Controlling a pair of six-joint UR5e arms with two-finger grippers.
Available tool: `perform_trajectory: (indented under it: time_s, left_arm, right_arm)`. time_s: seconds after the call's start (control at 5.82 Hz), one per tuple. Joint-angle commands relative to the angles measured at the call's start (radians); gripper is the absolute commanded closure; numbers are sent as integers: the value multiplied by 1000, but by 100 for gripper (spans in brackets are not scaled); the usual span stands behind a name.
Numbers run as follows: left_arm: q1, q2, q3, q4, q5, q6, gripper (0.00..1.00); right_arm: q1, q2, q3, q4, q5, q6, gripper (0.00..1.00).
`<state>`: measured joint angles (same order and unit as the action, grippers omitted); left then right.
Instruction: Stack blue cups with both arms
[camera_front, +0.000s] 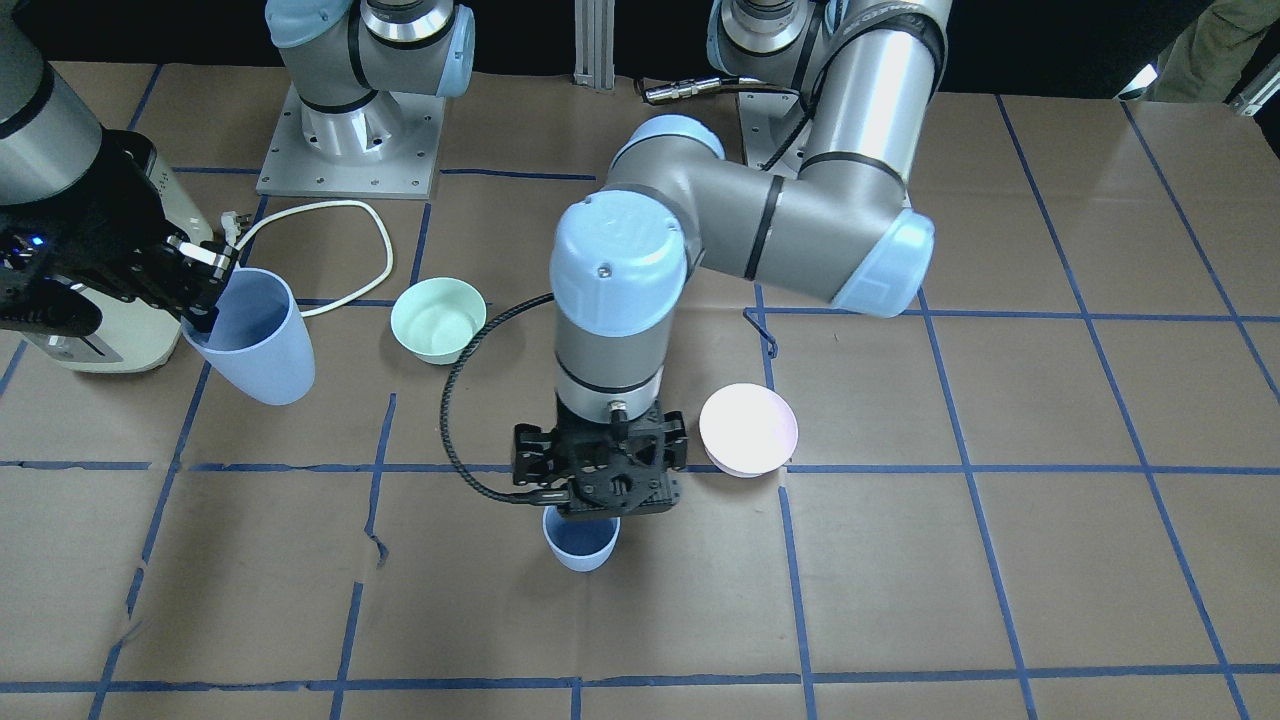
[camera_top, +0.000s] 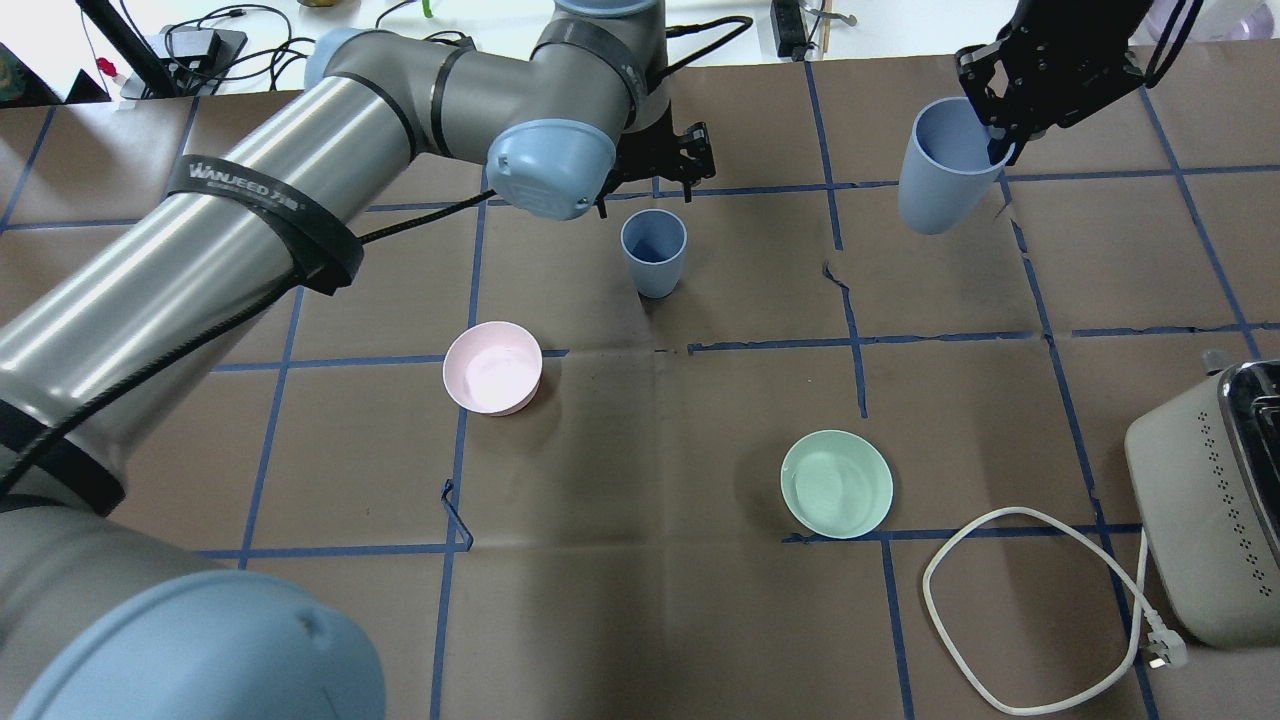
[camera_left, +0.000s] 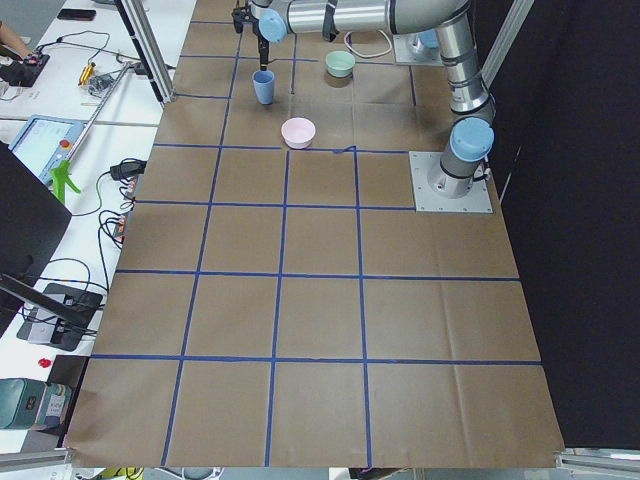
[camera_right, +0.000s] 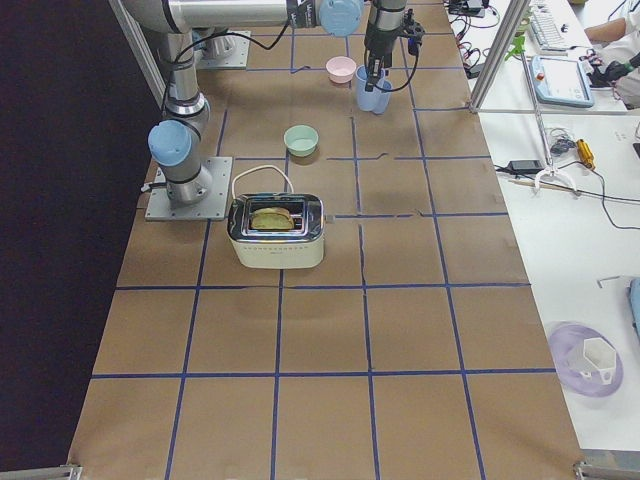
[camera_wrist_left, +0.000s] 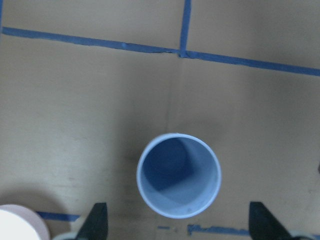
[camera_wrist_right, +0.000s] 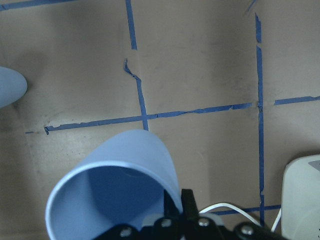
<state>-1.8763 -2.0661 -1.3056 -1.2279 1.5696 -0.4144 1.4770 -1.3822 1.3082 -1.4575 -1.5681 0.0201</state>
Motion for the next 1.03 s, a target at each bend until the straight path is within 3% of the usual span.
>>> perform_trajectory:
  time_s: [0.0, 0.34, 0.52, 0.86]
  left_arm:
    - [115, 121, -3, -187, 0, 196, 2]
    - [182, 269, -4, -359, 0, 276, 2]
    - [219, 365, -44, -439, 6, 351, 2]
    - [255, 441, -133, -424, 12, 352, 2]
  right_arm:
    - [22, 56, -67, -56, 10, 79, 93]
    - [194, 240, -293, -52, 10, 282, 93]
    - [274, 300, -353, -50, 13, 384, 93]
    - [379, 333, -359, -61, 20, 512, 93]
